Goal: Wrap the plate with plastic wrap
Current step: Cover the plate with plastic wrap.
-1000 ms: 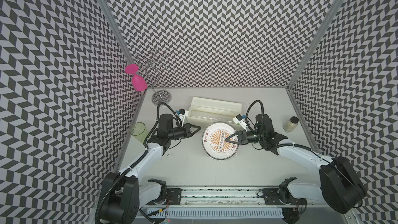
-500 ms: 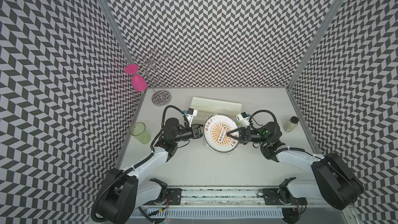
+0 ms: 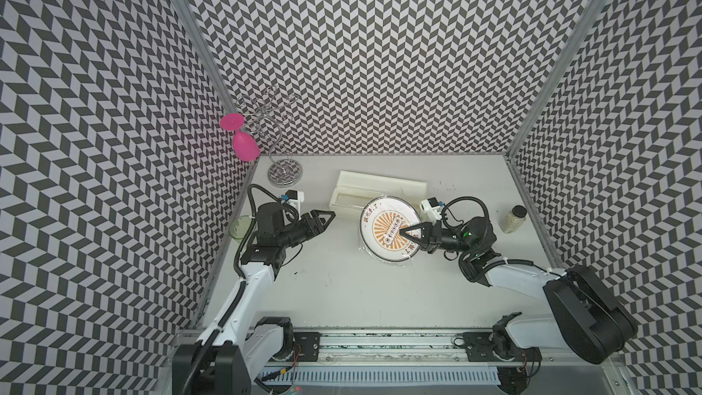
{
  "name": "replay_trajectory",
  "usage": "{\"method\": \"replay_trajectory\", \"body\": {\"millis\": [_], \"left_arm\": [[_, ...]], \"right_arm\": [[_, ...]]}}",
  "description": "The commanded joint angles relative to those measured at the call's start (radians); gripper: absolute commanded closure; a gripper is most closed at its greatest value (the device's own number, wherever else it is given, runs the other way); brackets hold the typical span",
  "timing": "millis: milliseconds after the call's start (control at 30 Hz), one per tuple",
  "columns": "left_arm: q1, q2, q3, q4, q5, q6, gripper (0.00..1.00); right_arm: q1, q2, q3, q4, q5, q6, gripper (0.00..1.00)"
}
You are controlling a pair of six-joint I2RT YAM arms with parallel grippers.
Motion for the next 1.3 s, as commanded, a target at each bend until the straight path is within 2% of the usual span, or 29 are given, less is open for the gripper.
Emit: {"method": "replay_trajectory", "body": {"millis": [0, 100, 200, 300, 600, 800, 933, 1133, 1267], "left_arm": [[-0.069, -0.056, 0.109, -0.053, -0.07, 0.104, 0.3], [-0.206, -0.019, 0.145, -0.068, -0.178, 0.199, 0.23], [-0.333, 0.057, 0.185, -0.094, -0.259, 0.258, 0.23], [-0.396, 0.116, 0.207, -0.104, -0.286, 0.294, 0.24], [-0.436, 0.18, 0.199, -0.064, -0.253, 0.295, 0.29], [-0.412, 0.196, 0.209, -0.118, -0.279, 0.331, 0.32], [-0.394, 0.188, 0.158, -0.01, -0.143, 0.253, 0.34], [-0.426, 0.181, 0.071, 0.222, 0.006, 0.083, 0.49], [-0.426, 0.175, 0.029, 0.372, 0.079, -0.013, 0.67]], "right_arm": [[-0.004, -0.062, 0.077, -0.297, 0.074, -0.228, 1.0], [-0.003, -0.071, 0.128, -0.43, 0.09, -0.322, 1.0], [0.0, -0.07, 0.143, -0.451, 0.08, -0.334, 1.0], [0.006, -0.075, 0.152, -0.477, 0.085, -0.353, 1.0], [0.026, -0.08, 0.164, -0.466, 0.068, -0.351, 1.0], [0.026, -0.086, 0.161, -0.442, 0.054, -0.334, 1.0], [0.025, -0.084, 0.155, -0.389, 0.041, -0.3, 1.0], [0.025, -0.073, 0.144, -0.276, 0.045, -0.222, 1.0], [0.03, -0.06, 0.12, -0.191, 0.038, -0.179, 1.0]]}}
